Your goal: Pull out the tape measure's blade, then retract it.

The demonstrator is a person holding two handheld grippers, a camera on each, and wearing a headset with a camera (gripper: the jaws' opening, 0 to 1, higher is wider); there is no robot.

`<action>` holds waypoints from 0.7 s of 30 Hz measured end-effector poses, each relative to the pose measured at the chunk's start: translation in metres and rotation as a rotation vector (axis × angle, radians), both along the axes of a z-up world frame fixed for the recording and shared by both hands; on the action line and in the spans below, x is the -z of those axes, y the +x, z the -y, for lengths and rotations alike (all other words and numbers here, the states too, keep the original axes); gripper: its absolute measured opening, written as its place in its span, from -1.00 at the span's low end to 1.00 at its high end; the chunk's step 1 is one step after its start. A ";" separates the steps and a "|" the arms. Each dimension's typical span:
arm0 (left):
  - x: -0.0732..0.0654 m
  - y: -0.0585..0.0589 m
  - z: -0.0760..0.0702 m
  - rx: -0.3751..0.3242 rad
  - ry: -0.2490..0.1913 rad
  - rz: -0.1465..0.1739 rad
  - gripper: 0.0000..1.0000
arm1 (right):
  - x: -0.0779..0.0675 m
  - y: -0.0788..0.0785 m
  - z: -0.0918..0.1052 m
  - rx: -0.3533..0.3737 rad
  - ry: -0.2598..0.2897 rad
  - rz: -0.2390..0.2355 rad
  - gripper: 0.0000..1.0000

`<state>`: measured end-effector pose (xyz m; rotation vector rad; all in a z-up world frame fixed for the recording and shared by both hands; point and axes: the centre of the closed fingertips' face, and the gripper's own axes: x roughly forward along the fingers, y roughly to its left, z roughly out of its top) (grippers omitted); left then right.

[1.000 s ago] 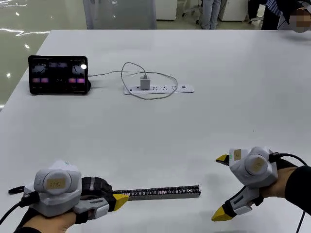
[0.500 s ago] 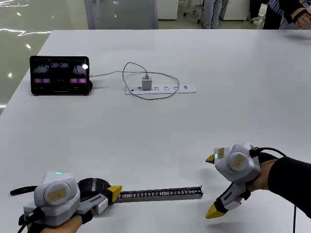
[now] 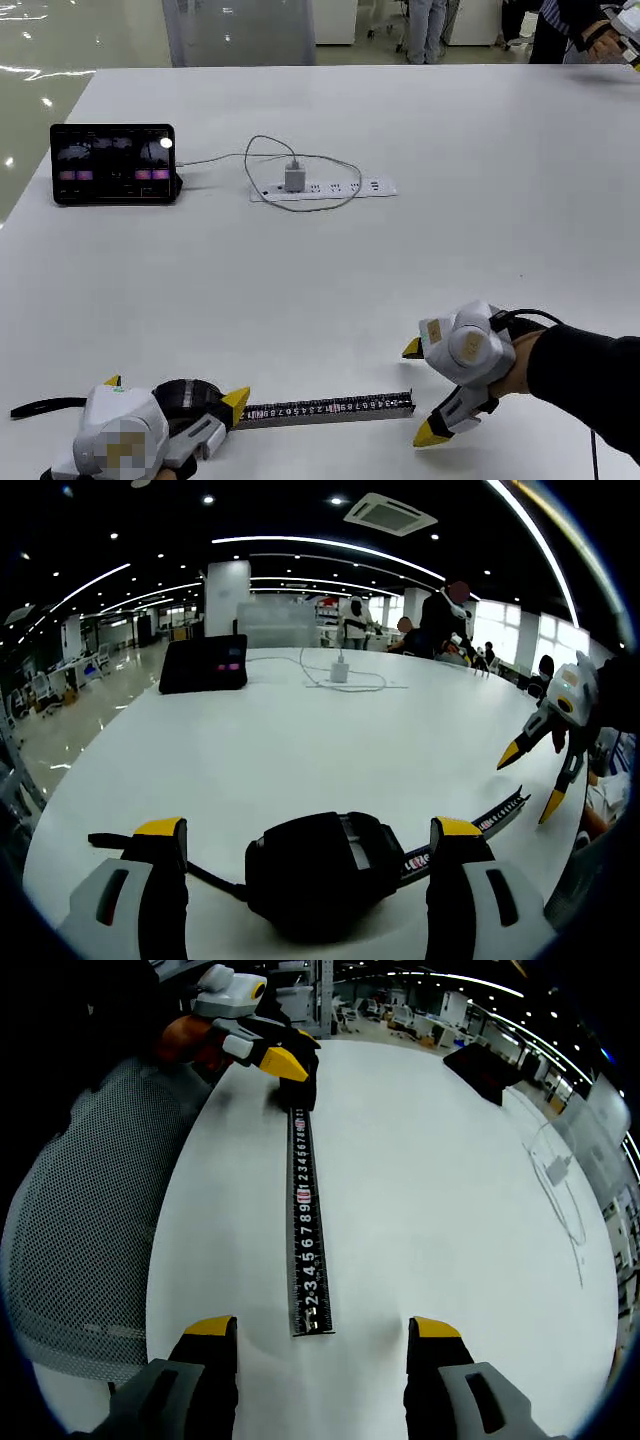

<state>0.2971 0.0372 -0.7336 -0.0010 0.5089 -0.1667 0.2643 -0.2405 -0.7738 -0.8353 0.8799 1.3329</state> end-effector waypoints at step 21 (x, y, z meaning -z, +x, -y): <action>0.006 -0.003 0.010 0.032 -0.031 0.007 0.96 | 0.006 0.000 -0.001 -0.052 -0.036 -0.006 -0.59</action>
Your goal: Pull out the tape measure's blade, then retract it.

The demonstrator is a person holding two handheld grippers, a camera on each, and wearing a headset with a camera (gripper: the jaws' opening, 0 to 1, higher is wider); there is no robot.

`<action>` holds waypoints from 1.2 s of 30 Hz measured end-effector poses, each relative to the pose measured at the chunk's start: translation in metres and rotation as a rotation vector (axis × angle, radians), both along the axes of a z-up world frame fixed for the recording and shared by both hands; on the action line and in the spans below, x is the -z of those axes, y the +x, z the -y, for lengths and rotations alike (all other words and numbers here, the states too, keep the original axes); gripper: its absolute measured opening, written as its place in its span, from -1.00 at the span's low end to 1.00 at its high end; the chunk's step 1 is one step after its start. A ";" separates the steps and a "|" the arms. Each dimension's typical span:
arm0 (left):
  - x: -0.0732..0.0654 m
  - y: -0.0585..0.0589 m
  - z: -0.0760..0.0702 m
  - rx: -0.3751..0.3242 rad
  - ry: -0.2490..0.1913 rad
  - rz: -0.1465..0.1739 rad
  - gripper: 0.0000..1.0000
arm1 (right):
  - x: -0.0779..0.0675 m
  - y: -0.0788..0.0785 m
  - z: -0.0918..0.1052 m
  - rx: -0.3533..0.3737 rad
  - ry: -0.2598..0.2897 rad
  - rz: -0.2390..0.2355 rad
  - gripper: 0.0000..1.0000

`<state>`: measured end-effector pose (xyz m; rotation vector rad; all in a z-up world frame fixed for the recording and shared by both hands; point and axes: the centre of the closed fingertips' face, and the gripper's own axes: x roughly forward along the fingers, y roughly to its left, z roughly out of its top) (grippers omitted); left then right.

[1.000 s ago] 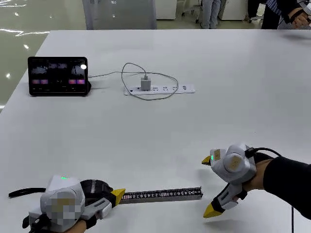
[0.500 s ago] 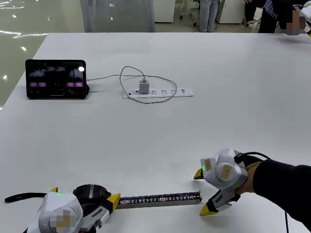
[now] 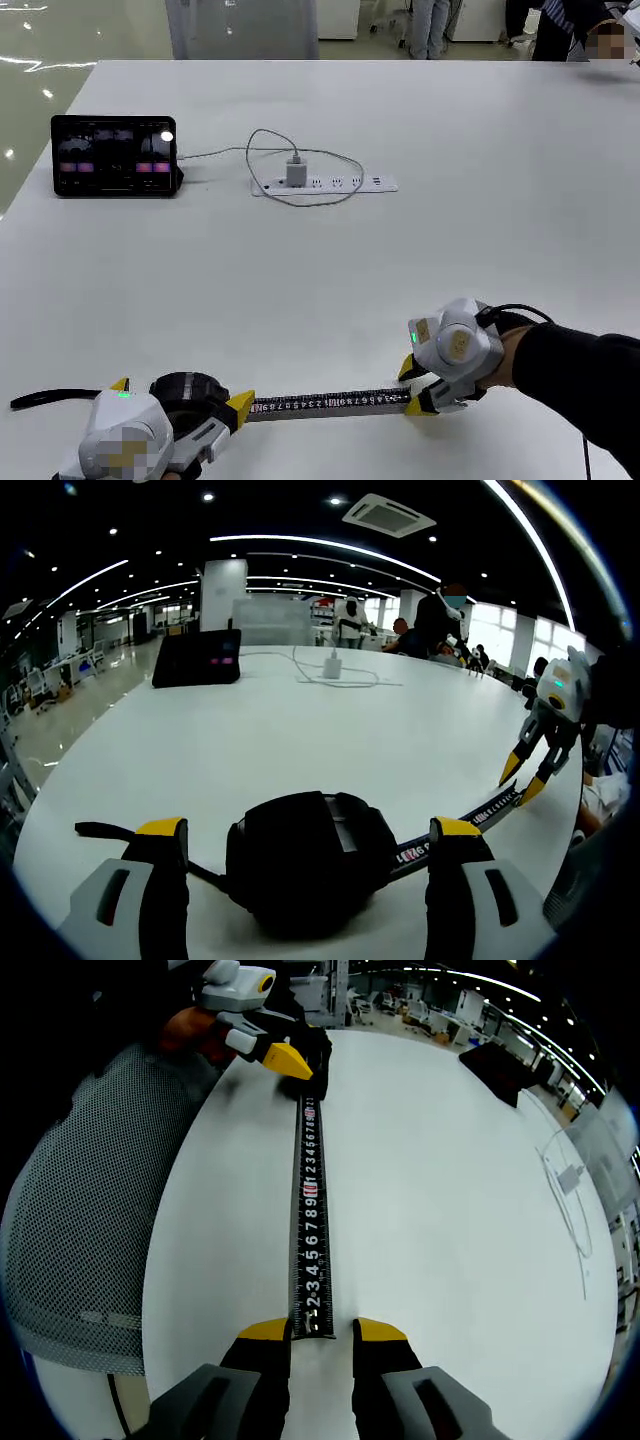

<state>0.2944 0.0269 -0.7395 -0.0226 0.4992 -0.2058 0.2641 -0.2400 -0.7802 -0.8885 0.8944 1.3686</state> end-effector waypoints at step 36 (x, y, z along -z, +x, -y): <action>0.008 -0.006 0.000 -0.006 0.002 -0.104 0.27 | 0.001 -0.002 0.000 0.085 -0.009 -0.038 -0.78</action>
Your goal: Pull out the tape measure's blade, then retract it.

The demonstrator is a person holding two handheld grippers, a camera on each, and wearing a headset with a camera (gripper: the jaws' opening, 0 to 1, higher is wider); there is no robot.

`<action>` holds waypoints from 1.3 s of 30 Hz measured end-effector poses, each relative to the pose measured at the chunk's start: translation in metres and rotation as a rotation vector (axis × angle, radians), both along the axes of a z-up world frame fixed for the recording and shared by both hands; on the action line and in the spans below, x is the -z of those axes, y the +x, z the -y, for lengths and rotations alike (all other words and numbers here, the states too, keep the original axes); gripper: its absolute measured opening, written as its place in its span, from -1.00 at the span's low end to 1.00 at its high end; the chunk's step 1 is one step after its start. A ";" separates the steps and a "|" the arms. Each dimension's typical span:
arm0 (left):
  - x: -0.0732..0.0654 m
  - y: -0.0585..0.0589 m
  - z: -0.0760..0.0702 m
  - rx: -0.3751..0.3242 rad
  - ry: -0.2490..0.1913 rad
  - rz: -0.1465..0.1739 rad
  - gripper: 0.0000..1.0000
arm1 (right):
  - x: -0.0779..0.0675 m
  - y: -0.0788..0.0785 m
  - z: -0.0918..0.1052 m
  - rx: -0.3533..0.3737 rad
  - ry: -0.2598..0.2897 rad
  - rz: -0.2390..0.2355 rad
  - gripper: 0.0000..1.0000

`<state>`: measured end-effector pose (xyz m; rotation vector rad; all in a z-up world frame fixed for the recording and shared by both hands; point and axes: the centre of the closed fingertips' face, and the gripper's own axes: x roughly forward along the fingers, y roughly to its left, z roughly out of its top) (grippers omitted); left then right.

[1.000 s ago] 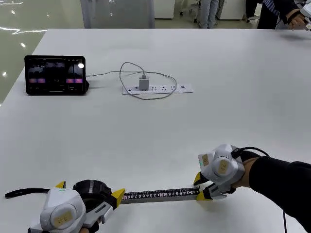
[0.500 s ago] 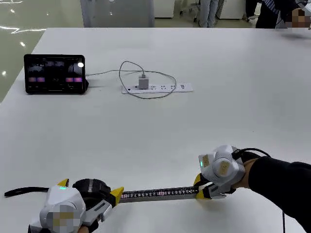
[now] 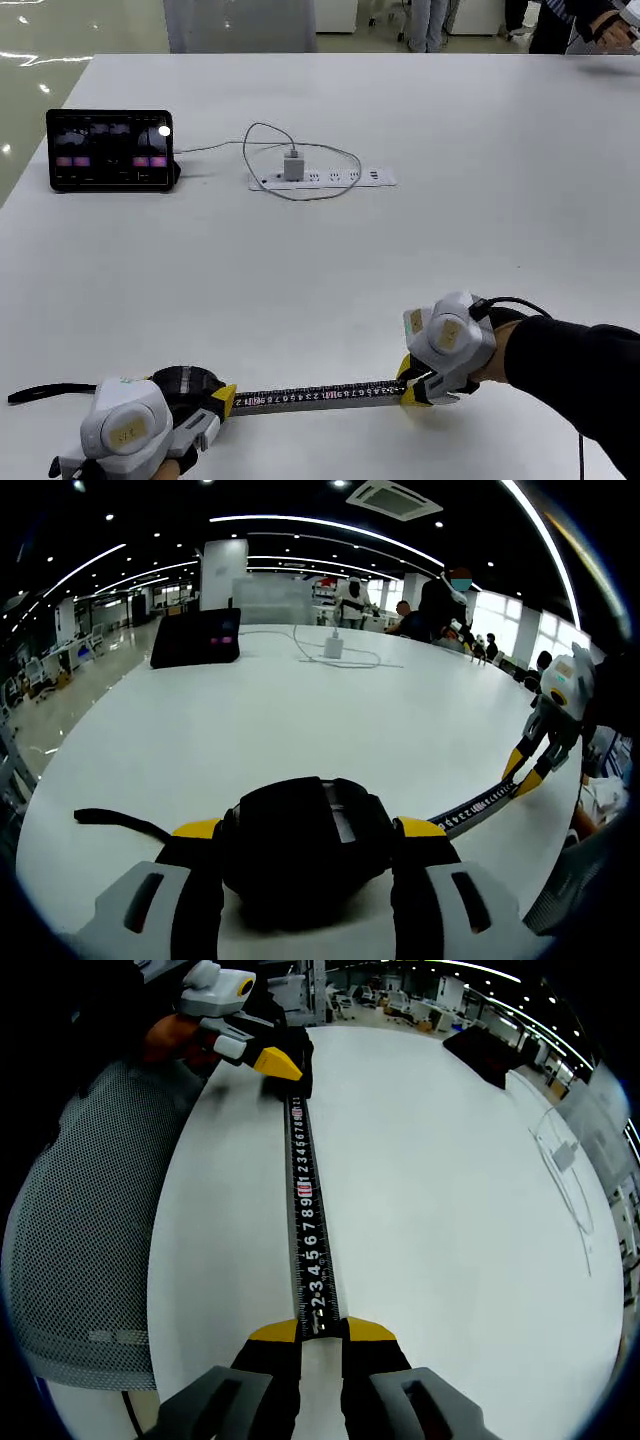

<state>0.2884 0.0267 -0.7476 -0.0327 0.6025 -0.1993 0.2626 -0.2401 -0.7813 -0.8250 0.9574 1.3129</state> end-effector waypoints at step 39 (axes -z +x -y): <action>0.002 -0.001 0.001 0.044 -0.003 -0.037 0.24 | 0.001 -0.001 -0.018 -0.054 0.018 -0.015 -0.80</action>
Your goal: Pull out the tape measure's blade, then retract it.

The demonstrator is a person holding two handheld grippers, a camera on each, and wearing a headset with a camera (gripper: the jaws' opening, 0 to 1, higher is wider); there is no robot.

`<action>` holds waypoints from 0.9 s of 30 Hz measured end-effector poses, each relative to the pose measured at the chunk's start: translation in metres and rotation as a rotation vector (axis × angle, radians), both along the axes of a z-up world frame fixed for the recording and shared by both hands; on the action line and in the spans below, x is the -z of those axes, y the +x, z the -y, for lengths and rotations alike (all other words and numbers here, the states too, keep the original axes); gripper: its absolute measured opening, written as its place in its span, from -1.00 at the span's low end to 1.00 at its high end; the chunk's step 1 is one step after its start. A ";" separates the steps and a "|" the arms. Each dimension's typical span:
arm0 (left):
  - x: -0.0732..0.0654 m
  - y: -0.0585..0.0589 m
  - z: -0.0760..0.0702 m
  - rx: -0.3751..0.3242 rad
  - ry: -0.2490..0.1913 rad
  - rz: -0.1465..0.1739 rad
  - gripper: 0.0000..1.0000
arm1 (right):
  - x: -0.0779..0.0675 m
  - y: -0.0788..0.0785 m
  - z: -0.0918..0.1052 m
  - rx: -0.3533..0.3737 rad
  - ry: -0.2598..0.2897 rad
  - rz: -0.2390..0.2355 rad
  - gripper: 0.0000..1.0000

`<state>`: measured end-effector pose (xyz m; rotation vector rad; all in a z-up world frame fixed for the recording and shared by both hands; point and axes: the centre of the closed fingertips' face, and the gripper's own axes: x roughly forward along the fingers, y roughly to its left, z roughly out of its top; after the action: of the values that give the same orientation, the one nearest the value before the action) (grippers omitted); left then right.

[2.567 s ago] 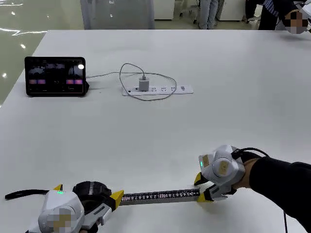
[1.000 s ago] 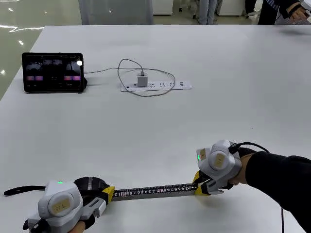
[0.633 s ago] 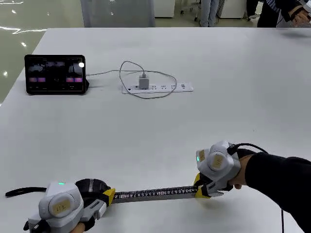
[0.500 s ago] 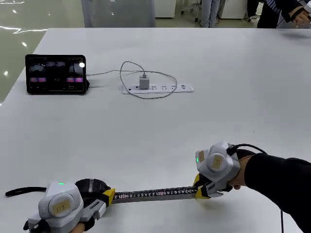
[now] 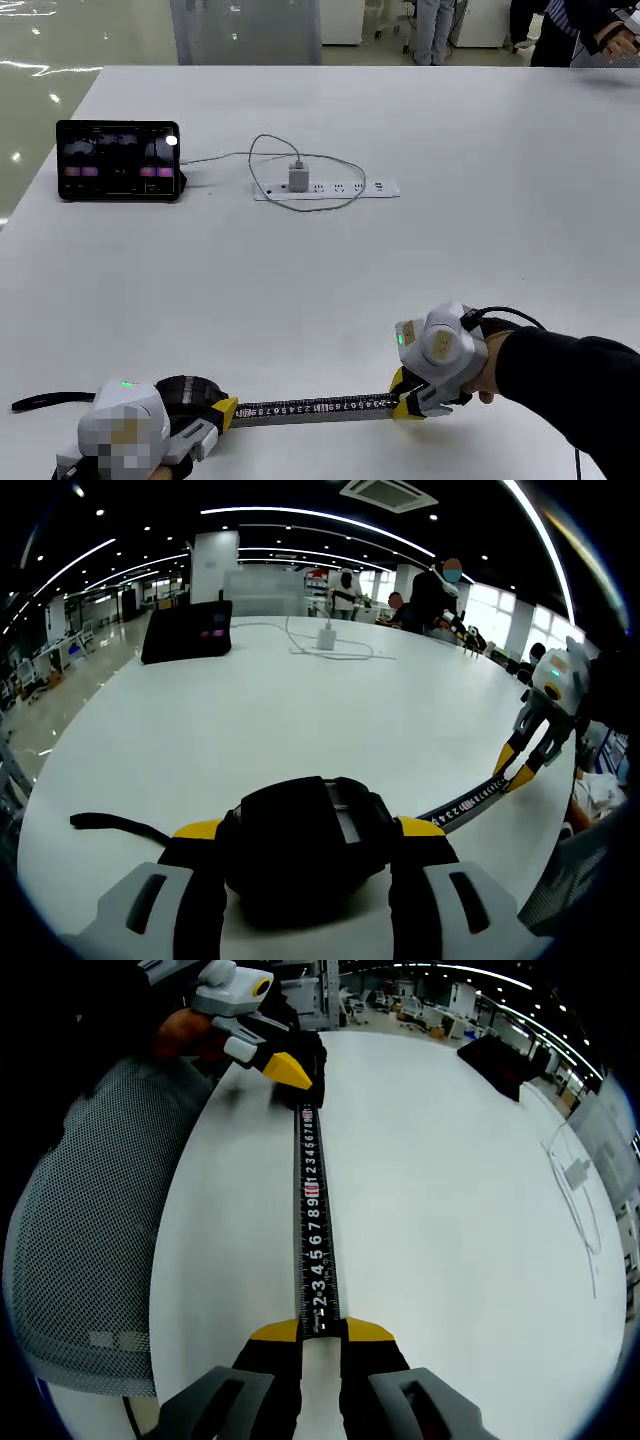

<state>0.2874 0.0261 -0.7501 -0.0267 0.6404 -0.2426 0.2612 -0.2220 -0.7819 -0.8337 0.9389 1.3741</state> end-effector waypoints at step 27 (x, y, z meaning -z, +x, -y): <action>0.001 0.000 0.000 0.003 -0.002 -0.012 0.24 | 0.000 0.004 -0.008 -0.003 -0.007 0.008 -0.80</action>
<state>0.2874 0.0257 -0.7506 -0.0287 0.6517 -0.2464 0.2652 -0.2138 -0.7821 -0.8465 0.9368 1.3698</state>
